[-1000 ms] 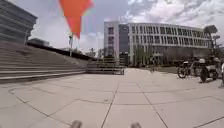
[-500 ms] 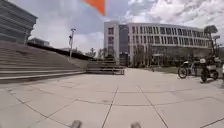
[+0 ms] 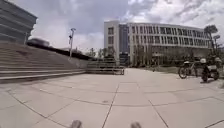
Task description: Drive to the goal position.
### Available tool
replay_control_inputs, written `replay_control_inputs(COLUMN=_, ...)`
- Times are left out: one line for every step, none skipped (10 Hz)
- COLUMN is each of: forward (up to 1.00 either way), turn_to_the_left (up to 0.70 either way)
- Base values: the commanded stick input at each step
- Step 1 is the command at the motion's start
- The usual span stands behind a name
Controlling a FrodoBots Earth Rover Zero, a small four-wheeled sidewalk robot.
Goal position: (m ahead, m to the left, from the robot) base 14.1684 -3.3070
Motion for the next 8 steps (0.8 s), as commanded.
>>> replay_control_inputs(forward=0.08, turn_to_the_left=0.03)
replay_control_inputs(forward=0.08, turn_to_the_left=0.03)
replay_control_inputs(forward=0.08, turn_to_the_left=0.03)
replay_control_inputs(forward=0.07, turn_to_the_left=0.02)
replay_control_inputs(forward=0.07, turn_to_the_left=0.02)
replay_control_inputs(forward=0.17, turn_to_the_left=0.03)
replay_control_inputs(forward=0.58, turn_to_the_left=0.05)
replay_control_inputs(forward=0.99, turn_to_the_left=0.06)
